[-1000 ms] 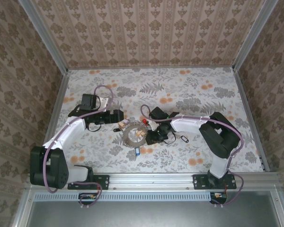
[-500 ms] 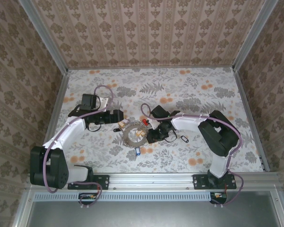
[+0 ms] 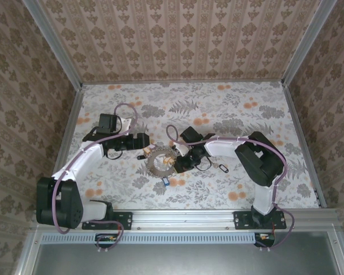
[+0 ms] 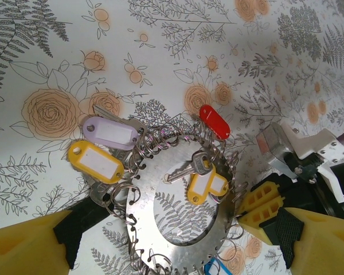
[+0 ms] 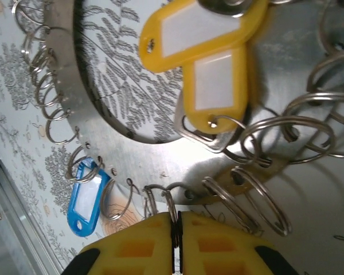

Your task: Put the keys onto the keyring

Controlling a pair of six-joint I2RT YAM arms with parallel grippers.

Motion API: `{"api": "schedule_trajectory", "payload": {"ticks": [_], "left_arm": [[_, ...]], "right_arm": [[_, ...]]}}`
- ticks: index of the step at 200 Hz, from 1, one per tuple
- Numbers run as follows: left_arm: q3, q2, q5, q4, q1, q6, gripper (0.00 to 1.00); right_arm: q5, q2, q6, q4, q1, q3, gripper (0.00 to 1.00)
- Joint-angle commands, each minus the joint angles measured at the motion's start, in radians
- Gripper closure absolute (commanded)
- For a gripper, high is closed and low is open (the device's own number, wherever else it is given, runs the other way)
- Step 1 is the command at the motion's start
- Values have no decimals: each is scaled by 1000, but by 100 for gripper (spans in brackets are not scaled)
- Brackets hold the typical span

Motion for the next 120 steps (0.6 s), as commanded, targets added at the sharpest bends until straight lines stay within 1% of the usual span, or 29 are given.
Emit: {"api": "schedule_trajectory", "payload": {"ticks": [1, 23, 31, 36, 38, 44, 54, 65, 77, 85, 93, 98, 107, 120], "left_arm": [[16, -4, -8, -15, -8, 28, 10], [19, -6, 2, -14, -11, 39, 10], [20, -10, 26, -6, -12, 49, 10], [21, -14, 56, 7, -13, 57, 10], [20, -17, 88, 14, -13, 60, 9], [11, -27, 158, 43, -14, 59, 9], [-20, -54, 256, 138, -17, 30, 9], [-54, -84, 309, 234, -25, -5, 9], [-67, -111, 331, 271, -41, 3, 10], [-61, -127, 366, 265, -54, 34, 13], [-45, -144, 403, 251, -65, 74, 21], [-36, -157, 407, 242, -73, 90, 24], [-29, -181, 417, 249, -83, 108, 27], [-39, -222, 471, 292, -99, 158, 27]], "right_arm": [[-46, 14, -41, 8, 2, 27, 93], [-66, -19, -46, 14, 2, 20, 94], [-66, -43, -51, 13, 2, 13, 97], [-60, -60, -54, 10, 2, 9, 99], [-58, -68, -55, 9, 2, 7, 100], [-50, -92, -62, 4, 2, 2, 100], [-29, -135, -77, -9, 2, -4, 100], [1, -186, -99, -27, 2, -13, 100], [22, -245, -135, -42, 1, -23, 100], [27, -280, -174, -54, 2, -27, 100], [30, -322, -222, -68, 2, -33, 100], [30, -348, -250, -75, 3, -35, 100], [24, -396, -303, -85, 3, -40, 100], [2, -464, -356, -81, 3, -48, 100]]}}
